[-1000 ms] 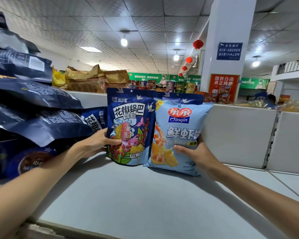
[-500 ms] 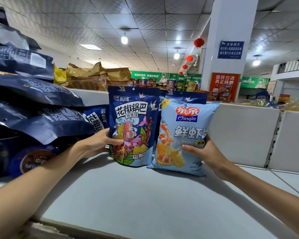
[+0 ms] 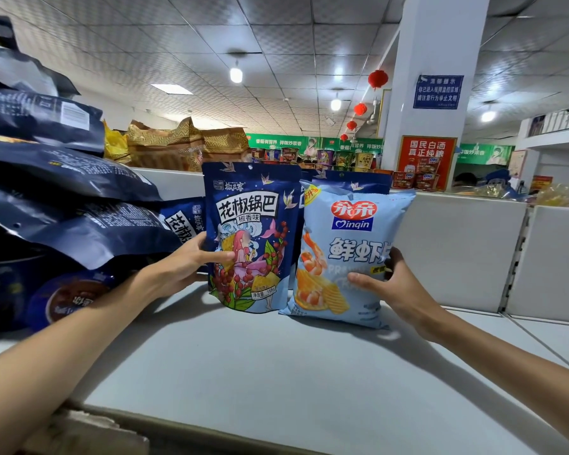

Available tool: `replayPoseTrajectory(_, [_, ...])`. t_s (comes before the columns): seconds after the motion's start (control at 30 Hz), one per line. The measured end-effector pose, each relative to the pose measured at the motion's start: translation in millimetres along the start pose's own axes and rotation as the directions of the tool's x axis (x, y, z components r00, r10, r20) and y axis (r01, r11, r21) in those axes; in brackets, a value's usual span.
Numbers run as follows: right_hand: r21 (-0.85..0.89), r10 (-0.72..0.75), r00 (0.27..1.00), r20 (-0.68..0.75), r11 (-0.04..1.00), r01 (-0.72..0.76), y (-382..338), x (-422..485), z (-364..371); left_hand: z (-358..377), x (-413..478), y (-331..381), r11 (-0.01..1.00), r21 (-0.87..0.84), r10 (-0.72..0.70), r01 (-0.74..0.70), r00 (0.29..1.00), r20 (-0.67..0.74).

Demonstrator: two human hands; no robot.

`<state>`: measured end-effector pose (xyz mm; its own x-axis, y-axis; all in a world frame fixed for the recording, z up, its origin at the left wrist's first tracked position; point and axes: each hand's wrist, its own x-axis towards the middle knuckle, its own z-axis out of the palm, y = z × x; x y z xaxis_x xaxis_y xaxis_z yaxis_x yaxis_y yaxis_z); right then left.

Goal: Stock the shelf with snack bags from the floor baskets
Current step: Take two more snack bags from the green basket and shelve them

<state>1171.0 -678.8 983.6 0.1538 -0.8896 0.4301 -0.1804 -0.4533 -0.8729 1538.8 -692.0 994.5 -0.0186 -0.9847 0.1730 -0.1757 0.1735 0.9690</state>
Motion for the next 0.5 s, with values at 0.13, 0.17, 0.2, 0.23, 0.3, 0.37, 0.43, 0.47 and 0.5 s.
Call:
replayPoseTrajectory(0.13, [-0.029, 0.005, 1.0, -0.001, 1.0, -0.005, -2.4, -3.7, -4.2, 5.6, -2.9, 7.6, 0.999, -0.026, 0.019, -0.019, 1.0, 0.018])
replayPoseTrajectory(0.17, [-0.034, 0.006, 1.0, -0.003, 0.999, -0.006, -2.7, -4.6, -5.4, 6.7, -3.4, 9.0, 0.999, -0.022, 0.027, -0.026, 0.999, 0.018])
replayPoseTrajectory(0.2, [-0.036, 0.006, 1.0, -0.004, 0.999, -0.007, -2.7, -5.3, -5.9, 7.0, -4.0, 9.1, 0.999, -0.023, 0.035, -0.034, 0.999, 0.012])
replayPoseTrajectory(0.23, [-0.036, 0.007, 1.0, -0.003, 0.999, -0.007, -2.5, -6.0, -6.2, 7.6, -5.3, 9.9, 0.999, -0.027, 0.042, -0.042, 0.999, 0.007])
replayPoseTrajectory(0.3, [-0.038, 0.005, 1.0, -0.006, 0.999, -0.005, -2.4, -7.8, -5.9, 9.1, -7.5, 9.8, 0.998, -0.022, 0.053, -0.053, 0.999, -0.008])
replayPoseTrajectory(0.37, [-0.048, 0.009, 1.0, -0.012, 0.999, -0.01, -3.3, -9.3, -5.8, 9.3, -10.0, 9.6, 0.999, 0.009, 0.05, -0.05, 0.998, -0.034])
replayPoseTrajectory(0.43, [-0.071, 0.012, 1.0, -0.026, 0.997, -0.013, -4.3, -9.3, -7.5, 9.0, -12.3, 9.5, 0.997, 0.045, 0.066, -0.064, 0.997, -0.041])
replayPoseTrajectory(0.47, [-0.082, 0.011, 0.999, -0.034, 0.996, -0.014, -4.5, -8.7, -8.5, 11.3, -15.0, 11.6, 0.995, 0.072, 0.072, -0.069, 0.996, -0.044])
replayPoseTrajectory(0.5, [-0.088, 0.015, 0.999, -0.044, 0.996, -0.019, -4.7, -8.5, -9.4, 13.9, -16.3, 11.9, 0.992, 0.095, 0.088, -0.081, 0.994, -0.063])
